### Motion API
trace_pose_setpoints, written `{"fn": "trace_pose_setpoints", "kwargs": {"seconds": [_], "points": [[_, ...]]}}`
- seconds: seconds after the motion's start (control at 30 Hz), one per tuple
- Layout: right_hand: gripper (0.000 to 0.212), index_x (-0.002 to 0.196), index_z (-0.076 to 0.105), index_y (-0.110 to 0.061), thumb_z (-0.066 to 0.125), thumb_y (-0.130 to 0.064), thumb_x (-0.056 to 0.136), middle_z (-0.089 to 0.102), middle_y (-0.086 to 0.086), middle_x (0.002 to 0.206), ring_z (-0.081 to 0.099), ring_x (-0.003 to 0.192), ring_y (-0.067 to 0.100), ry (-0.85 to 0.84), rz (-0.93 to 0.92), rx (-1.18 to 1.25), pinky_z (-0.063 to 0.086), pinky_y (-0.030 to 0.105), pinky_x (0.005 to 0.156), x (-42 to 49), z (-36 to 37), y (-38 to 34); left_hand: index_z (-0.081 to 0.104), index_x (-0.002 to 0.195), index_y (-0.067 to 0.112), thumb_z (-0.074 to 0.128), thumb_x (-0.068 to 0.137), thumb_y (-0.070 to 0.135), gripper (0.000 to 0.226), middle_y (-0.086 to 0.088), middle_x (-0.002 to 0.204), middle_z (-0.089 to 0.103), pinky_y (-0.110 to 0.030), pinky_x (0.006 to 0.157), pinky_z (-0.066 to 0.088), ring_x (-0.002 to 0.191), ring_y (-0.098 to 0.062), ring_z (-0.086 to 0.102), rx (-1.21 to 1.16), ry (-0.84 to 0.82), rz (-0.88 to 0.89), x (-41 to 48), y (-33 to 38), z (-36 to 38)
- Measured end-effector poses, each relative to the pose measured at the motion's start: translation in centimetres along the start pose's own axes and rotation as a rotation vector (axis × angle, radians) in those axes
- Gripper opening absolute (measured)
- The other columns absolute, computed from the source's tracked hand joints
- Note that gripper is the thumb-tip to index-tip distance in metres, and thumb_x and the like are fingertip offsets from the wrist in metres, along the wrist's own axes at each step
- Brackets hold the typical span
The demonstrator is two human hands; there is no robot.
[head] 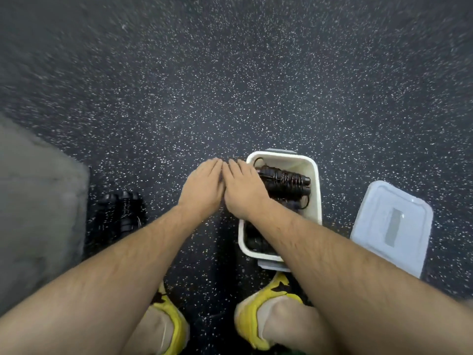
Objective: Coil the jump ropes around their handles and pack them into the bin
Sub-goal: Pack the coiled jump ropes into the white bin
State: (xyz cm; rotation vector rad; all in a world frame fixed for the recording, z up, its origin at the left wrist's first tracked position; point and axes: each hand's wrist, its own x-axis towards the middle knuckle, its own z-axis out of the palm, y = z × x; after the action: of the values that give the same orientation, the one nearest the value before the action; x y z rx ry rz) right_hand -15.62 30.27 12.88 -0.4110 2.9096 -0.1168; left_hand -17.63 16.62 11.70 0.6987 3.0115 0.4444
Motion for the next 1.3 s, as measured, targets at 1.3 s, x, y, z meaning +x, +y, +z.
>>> {"fn": "trace_pose_setpoints", "kwargs": {"seconds": [1.3], "points": [[0.079, 0.131, 0.046, -0.015, 0.068, -0.061, 0.071, 0.057, 0.005, 0.114, 0.054, 0.102, 0.026, 0.020, 0.050, 0.016, 0.045, 0.039, 0.089, -6.8, -3.4, 6.7, 0.056, 0.132, 0.027, 0.051, 0.070, 0.032, 0.061, 0.004, 0.118, 0.059, -0.043, 0.100, 0.046, 0.114, -0.019, 0.049, -0.254, -0.325, 0.069, 1.4, 5.2, -3.3]]}}
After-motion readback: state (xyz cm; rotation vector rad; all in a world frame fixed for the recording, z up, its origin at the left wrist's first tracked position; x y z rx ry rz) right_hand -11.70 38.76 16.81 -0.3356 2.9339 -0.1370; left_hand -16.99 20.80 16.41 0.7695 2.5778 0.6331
